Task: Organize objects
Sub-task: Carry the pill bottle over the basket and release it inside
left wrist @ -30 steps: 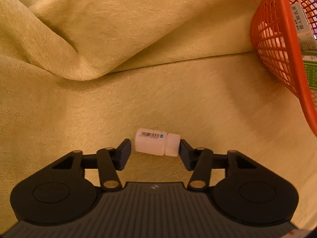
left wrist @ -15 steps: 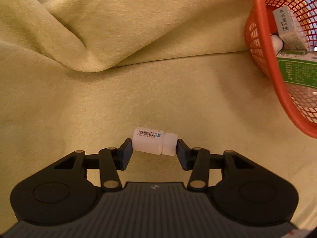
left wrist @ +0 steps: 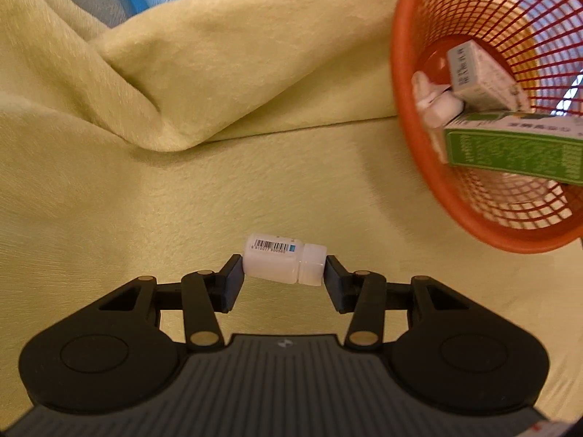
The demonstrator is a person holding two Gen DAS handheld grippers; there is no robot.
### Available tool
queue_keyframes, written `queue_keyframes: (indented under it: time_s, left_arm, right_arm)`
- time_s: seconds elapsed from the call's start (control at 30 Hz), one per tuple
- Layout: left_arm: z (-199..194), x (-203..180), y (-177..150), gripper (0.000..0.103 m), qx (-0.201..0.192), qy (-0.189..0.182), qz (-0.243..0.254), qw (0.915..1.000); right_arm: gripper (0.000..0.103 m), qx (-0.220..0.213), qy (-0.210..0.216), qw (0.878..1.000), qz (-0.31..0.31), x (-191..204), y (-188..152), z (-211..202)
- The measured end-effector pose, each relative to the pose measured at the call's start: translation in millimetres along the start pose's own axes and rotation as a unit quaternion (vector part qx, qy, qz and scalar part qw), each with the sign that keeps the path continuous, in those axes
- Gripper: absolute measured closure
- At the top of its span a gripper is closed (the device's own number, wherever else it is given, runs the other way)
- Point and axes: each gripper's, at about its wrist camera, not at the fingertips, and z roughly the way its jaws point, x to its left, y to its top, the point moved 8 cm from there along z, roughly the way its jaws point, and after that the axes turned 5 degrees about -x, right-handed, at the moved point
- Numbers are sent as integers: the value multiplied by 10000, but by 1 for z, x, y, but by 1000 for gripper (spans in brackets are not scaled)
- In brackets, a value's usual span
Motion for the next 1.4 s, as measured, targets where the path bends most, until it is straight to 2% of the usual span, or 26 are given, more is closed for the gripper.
queue_keyframes:
  time_s: [0.9,1.4]
  left_arm:
    - [-55,-20,18,61,-244,-137,273,9992]
    - [-85,-66,65,60,-647,-624,487,9948]
  right_arm:
    - [98,111,-85,9999,-30,1,-3,-1]
    - [98,94,-91,9999,-20,2,-3,-1]
